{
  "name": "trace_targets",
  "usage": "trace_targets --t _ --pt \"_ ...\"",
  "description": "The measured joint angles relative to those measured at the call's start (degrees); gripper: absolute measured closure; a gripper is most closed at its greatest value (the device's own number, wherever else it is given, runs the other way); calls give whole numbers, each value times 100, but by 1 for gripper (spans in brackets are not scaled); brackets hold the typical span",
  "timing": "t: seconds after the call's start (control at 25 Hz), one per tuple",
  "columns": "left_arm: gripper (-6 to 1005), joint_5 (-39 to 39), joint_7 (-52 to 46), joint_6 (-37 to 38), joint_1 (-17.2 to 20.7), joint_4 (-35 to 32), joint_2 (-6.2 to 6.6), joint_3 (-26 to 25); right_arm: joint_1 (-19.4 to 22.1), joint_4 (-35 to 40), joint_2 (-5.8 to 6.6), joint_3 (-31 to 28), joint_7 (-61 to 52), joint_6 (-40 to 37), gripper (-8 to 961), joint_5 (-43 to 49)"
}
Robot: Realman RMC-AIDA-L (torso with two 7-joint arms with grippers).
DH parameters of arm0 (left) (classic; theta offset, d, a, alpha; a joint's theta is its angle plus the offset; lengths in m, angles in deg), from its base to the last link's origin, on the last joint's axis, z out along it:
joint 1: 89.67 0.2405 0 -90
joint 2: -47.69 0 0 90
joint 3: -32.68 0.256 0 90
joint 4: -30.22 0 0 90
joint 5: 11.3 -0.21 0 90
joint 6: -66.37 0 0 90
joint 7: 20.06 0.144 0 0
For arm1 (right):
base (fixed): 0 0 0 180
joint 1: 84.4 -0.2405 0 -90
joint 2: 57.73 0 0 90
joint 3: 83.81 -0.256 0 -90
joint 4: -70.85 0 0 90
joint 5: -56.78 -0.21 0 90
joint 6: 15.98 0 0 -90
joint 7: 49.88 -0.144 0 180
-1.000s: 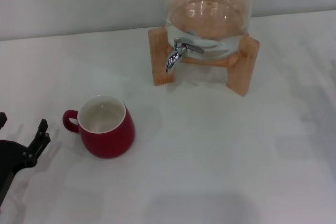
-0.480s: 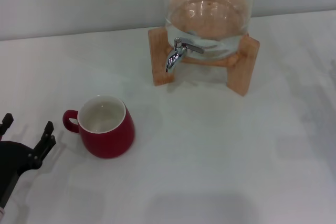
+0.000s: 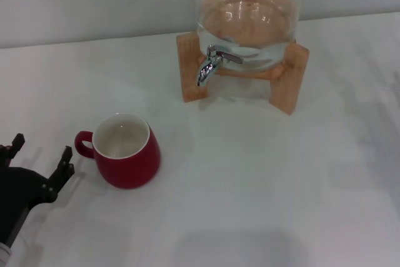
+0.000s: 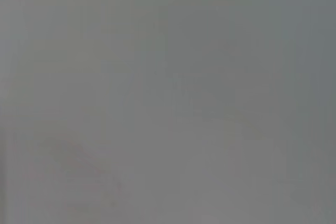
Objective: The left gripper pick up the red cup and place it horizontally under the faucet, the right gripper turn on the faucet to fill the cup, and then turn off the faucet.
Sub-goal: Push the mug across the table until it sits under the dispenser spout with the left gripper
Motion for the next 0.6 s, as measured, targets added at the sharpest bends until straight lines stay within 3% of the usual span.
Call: trace_targets --t 0.6 --pt "115 -8 65 -2 -105 77 17 52 9 1 0 40 0 -1 231 0"
